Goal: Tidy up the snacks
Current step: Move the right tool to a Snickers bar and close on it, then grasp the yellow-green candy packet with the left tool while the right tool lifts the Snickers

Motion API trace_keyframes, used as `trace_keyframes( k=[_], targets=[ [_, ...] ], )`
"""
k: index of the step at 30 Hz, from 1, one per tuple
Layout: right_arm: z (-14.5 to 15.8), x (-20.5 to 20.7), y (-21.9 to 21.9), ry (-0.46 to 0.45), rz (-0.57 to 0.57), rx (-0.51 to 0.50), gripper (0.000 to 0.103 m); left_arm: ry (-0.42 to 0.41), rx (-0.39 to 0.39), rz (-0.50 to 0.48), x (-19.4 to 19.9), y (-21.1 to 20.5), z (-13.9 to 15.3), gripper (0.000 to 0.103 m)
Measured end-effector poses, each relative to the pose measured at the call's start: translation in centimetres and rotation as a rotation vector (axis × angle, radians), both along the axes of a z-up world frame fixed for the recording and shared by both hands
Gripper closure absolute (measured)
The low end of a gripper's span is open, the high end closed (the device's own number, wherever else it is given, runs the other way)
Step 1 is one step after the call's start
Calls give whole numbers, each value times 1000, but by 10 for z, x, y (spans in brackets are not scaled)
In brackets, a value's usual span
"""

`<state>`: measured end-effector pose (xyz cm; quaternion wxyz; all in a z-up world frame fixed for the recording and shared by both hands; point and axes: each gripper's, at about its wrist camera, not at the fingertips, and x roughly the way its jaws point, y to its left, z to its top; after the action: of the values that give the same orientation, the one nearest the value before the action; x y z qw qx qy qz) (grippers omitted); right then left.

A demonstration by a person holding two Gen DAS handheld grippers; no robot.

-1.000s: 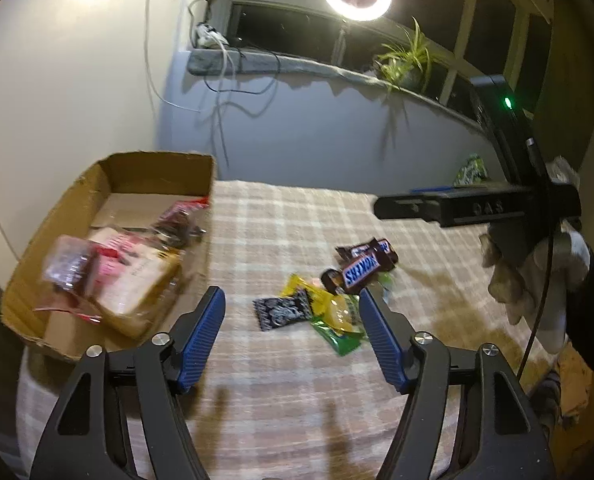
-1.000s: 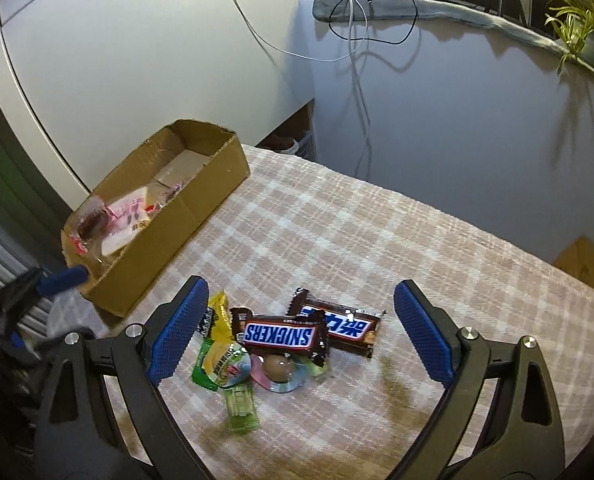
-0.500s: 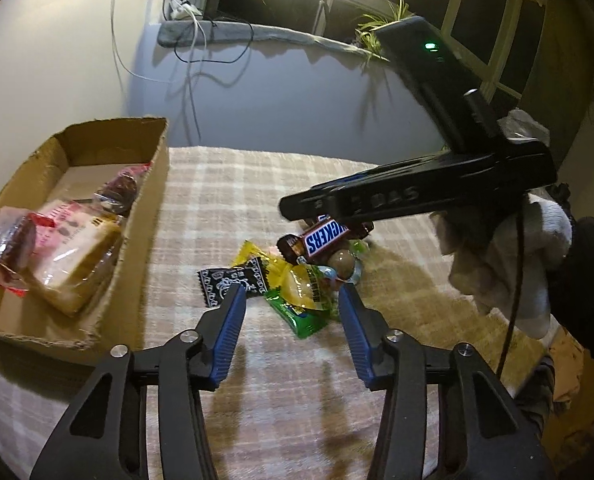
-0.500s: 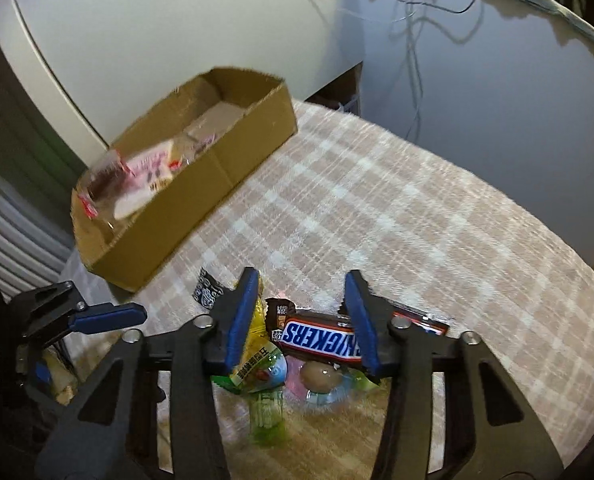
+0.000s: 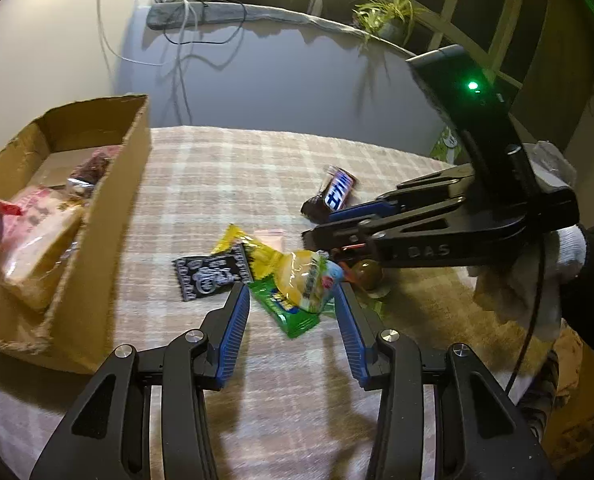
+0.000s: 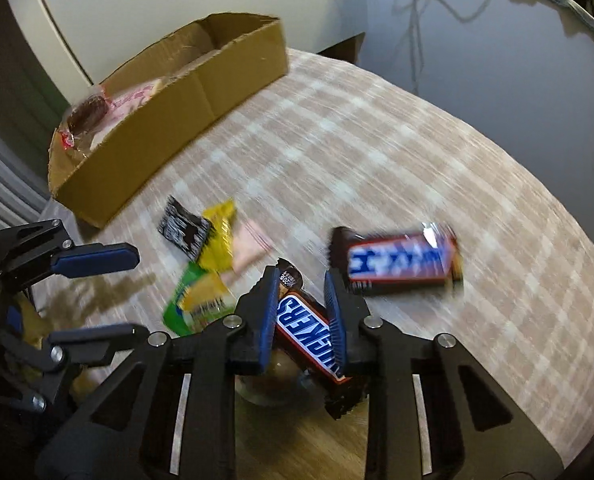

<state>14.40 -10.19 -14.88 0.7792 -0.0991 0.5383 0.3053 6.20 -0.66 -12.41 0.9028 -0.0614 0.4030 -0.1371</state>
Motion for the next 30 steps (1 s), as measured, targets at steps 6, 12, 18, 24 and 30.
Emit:
trace_keyframes(
  k=[6, 12, 18, 24, 30],
  targets=[
    [-1, -7, -35, -1, -51, 20, 78, 12, 43, -27, 8, -12, -6, 60],
    [3, -16, -52, -56, -74, -26, 56, 11, 89, -51, 16, -22, -10, 59],
    [22, -22, -74, -82, -79, 41, 53, 14, 137, -100, 23, -31, -15, 59],
    [21, -33, -59, -104, 51, -63, 53, 18, 161, -139, 31, -38, -18, 59],
    [7, -37, -53, -86, 84, -91, 53, 20, 184, -185, 33, -46, -21, 59]
  ],
)
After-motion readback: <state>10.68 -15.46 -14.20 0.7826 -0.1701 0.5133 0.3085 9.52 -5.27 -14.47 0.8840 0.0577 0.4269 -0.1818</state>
